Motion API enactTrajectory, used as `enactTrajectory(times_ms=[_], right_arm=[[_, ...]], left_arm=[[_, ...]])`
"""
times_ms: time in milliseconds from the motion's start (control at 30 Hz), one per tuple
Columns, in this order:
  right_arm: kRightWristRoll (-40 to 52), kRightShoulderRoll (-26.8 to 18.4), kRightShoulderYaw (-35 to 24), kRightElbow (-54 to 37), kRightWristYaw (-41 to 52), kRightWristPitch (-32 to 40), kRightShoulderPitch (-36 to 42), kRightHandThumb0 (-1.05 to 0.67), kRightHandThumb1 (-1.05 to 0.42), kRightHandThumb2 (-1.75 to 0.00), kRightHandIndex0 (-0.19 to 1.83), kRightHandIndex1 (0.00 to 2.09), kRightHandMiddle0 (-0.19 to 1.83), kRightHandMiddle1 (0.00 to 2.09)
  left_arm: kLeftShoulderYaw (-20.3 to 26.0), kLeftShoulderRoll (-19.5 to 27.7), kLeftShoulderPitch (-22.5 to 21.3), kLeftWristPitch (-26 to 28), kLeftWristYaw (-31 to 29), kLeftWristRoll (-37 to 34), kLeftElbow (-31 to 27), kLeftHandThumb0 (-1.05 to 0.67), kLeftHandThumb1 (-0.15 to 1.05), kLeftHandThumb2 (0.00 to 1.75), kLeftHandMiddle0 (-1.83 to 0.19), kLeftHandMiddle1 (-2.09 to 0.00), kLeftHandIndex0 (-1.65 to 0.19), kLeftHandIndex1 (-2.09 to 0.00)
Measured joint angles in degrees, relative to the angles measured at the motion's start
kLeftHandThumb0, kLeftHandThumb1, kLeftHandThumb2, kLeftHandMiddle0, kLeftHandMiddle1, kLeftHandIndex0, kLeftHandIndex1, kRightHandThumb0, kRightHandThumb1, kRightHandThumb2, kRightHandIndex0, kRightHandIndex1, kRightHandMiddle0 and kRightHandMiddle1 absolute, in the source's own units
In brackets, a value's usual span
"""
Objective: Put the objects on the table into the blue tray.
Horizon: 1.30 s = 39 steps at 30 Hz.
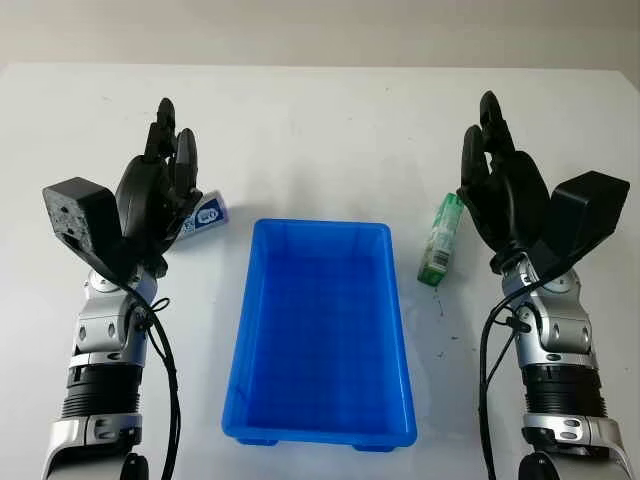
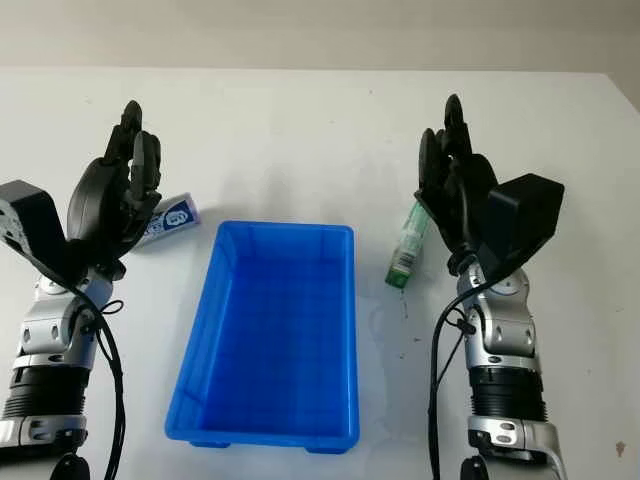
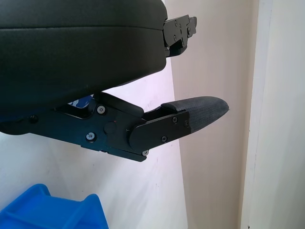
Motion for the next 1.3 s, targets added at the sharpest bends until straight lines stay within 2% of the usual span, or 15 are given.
enactTrajectory(times_ms=[333,400,500,567,633,700,767,833,933,1100,1200,1300], right_arm=[[0.0,-1.3,0.1,-0.1,2.3,0.3,0.0,-0.69,-1.05,-0.66,-0.19,0.00,-0.19,0.00],[-0.5,-3.5,0.2,-0.1,4.3,0.4,-0.3,-0.72,-1.05,-0.56,-0.19,0.00,-0.19,0.00],[-4.0,-10.7,1.2,1.8,9.5,-2.3,-2.9,-0.73,-1.05,-0.40,-0.14,0.03,-0.14,0.03],[-6.1,-15.8,1.9,3.5,13.2,-4.8,-6.6,-0.75,-1.05,-0.21,-0.07,0.06,-0.05,0.07],[-7.2,-19.9,2.5,4.5,16.9,-5.0,-10.8,-0.67,-0.93,-0.07,0.04,0.12,0.07,0.13],[-9.2,-23.9,3.9,5.5,20.4,-5.0,-14.9,-0.62,-0.83,-0.03,0.17,0.17,0.19,0.18],[-13.2,-27.7,6.4,5.7,23.0,-6.0,-18.2,-0.55,-0.70,-0.04,0.39,0.19,0.41,0.18],[-18.3,-31.5,9.8,6.0,25.3,-10.3,-20.9,-0.59,-0.67,-0.05,0.55,0.19,0.54,0.15],[-24.2,-34.7,13.9,8.0,26.7,-19.6,-23.4,-0.63,-0.68,-0.06,0.60,0.17,0.60,0.13],[-29.1,-36.5,18.1,12.2,28.0,-31.5,-23.6,-0.56,-0.70,-0.06,0.49,0.09,0.51,0.05],[-35.0,-38.7,21.3,13.5,26.9,-39.8,-23.2,-0.48,-0.71,-0.06,0.47,0.07,0.48,0.05],[-38.1,-39.4,22.8,15.7,25.0,-44.4,-22.3,-0.35,-0.72,-0.06,0.44,0.05,0.46,0.04]], left_arm=[[-0.1,0.0,0.5,0.2,0.0,-0.2,-0.5,-0.74,1.05,0.67,0.19,0.00,0.19,0.00],[-0.1,0.0,0.5,0.2,0.0,-0.2,-0.5,-0.74,1.05,0.67,0.19,0.00,0.19,0.00],[0.0,0.0,0.5,0.2,0.0,-0.2,-0.5,-0.74,1.05,0.68,0.19,0.00,0.19,0.00],[0.0,0.0,0.5,0.2,0.1,-0.2,-0.5,-0.74,1.05,0.68,0.19,0.00,0.19,0.00],[0.0,0.0,0.5,0.2,0.1,-0.2,-0.5,-0.73,1.05,0.68,0.19,0.00,0.19,0.00],[0.0,0.0,0.5,0.2,0.0,-0.2,-0.5,-0.73,1.05,0.69,0.19,0.00,0.19,0.00],[0.0,0.0,0.5,0.2,0.0,-0.2,-0.5,-0.73,1.05,0.69,0.19,0.00,0.19,0.00],[0.0,0.0,0.5,0.2,0.1,-0.1,-0.5,-0.74,1.05,0.69,0.19,0.00,0.19,0.00],[-0.1,0.0,0.5,0.2,0.2,0.1,-0.5,-0.75,1.05,0.68,0.19,0.00,0.19,0.00],[-0.1,0.0,0.5,0.4,0.5,0.3,-0.5,-0.75,1.05,0.67,0.19,0.00,0.19,0.00],[-0.1,0.1,0.5,0.6,0.4,0.3,-0.5,-0.75,1.05,0.66,0.19,0.00,0.19,0.00],[-0.2,0.1,0.5,1.0,0.2,0.3,-0.5,-0.75,1.05,0.66,0.19,0.00,0.19,0.00]])
